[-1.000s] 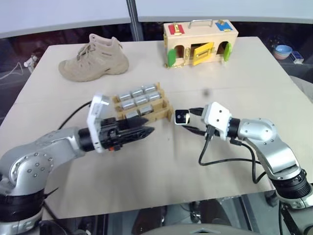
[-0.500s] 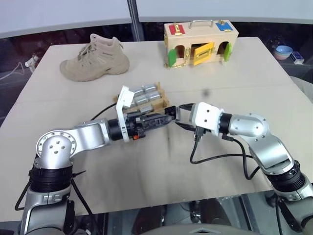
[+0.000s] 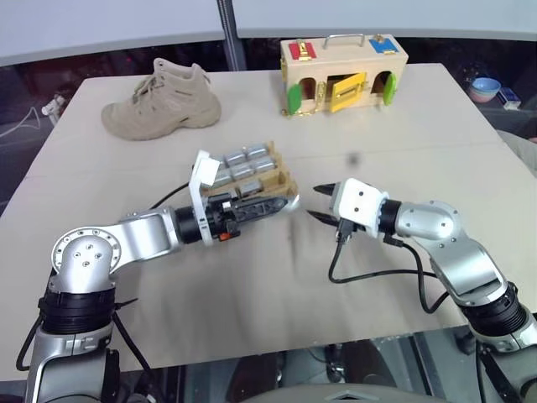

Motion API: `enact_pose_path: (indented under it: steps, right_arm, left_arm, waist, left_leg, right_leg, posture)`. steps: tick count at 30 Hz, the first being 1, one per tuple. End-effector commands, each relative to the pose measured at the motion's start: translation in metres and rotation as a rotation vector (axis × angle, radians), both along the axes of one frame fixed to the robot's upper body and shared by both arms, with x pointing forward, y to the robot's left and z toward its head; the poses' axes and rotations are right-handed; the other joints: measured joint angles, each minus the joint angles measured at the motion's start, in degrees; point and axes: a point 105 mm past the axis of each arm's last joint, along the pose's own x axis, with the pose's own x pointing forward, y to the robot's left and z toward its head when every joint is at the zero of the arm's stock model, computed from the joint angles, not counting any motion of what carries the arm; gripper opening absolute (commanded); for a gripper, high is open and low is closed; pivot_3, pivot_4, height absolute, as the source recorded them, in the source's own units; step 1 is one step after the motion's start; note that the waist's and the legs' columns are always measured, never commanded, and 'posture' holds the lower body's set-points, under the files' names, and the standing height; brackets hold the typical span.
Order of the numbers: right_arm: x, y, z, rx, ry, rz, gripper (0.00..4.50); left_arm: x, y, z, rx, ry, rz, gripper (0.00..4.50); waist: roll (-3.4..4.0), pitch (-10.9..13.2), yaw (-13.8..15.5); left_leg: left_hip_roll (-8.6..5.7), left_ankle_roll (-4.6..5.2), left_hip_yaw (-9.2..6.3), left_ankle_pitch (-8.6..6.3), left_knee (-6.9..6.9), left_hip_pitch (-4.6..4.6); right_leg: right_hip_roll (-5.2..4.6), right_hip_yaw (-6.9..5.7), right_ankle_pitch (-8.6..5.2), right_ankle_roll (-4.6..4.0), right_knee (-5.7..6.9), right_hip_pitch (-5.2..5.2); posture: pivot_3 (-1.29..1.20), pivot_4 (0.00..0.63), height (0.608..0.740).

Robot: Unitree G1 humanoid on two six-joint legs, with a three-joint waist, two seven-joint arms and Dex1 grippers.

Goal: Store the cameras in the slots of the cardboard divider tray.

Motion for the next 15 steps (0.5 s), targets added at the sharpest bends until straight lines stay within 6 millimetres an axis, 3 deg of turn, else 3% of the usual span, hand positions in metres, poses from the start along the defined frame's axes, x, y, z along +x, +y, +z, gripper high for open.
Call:
enact_pose_path:
  steps: [1,7,10,12,14,15]
  right_arm:
    - [-0.005,-0.002,0.013,0.029,-0.051,0.003,1.85]
    - [-0.009,-0.003,0.008,0.114,0.084,0.000,1.85]
    - [-0.014,-0.002,0.001,0.144,0.154,0.007,2.64]
    - [-0.020,0.000,-0.008,0.152,0.196,0.010,3.69]
    - [-0.025,0.003,-0.010,0.193,0.233,0.019,4.46]
    - [-0.028,0.005,-0.010,0.210,0.253,0.031,4.46]
  left_arm:
    - [-0.003,0.004,0.006,0.005,-0.043,0.001,2.92]
    - [-0.007,0.017,0.008,-0.014,-0.047,0.012,2.92]
    - [-0.007,0.036,0.011,-0.025,-0.069,0.064,2.92]
    - [-0.006,0.055,0.013,-0.024,-0.094,0.118,2.92]
    - [-0.009,0.067,0.014,0.013,-0.143,0.133,2.92]
    - [-0.013,0.072,0.012,0.042,-0.159,0.130,2.92]
  waist:
    - [0.00,0.0,0.0]
    - [0.00,0.0,0.0]
    - [0.00,0.0,-0.1]
    - [0.01,0.0,0.0]
    - [0.01,0.0,0.0]
    - [0.03,0.0,-0.1]
  left_leg:
    - [0.00,0.00,0.00,0.00,0.00,0.00]
    - [0.00,0.00,-0.01,0.00,0.00,-0.02]
    - [0.03,0.00,-0.01,0.00,-0.03,-0.02]
    - [0.03,0.00,-0.01,0.00,-0.04,-0.02]
    - [0.03,0.00,-0.01,0.00,-0.05,-0.02]
    - [0.03,0.00,-0.01,0.00,-0.05,-0.02]
  right_leg:
    - [0.00,0.00,0.00,0.00,0.00,0.00]
    - [-0.01,0.00,0.00,0.00,-0.01,-0.01]
    - [0.01,0.00,-0.01,-0.01,-0.03,-0.01]
    - [0.01,-0.01,-0.01,-0.01,-0.06,-0.01]
    - [0.02,-0.01,-0.02,-0.01,-0.07,-0.01]
    - [0.03,-0.02,-0.02,-0.01,-0.08,-0.01]
  posture:
    - [0.00,0.150,0.740]
    - [0.00,0.150,0.740]
    - [0.00,0.150,0.740]
    - [0.00,0.150,0.740]
    - [0.00,0.150,0.740]
    - [0.00,0.150,0.740]
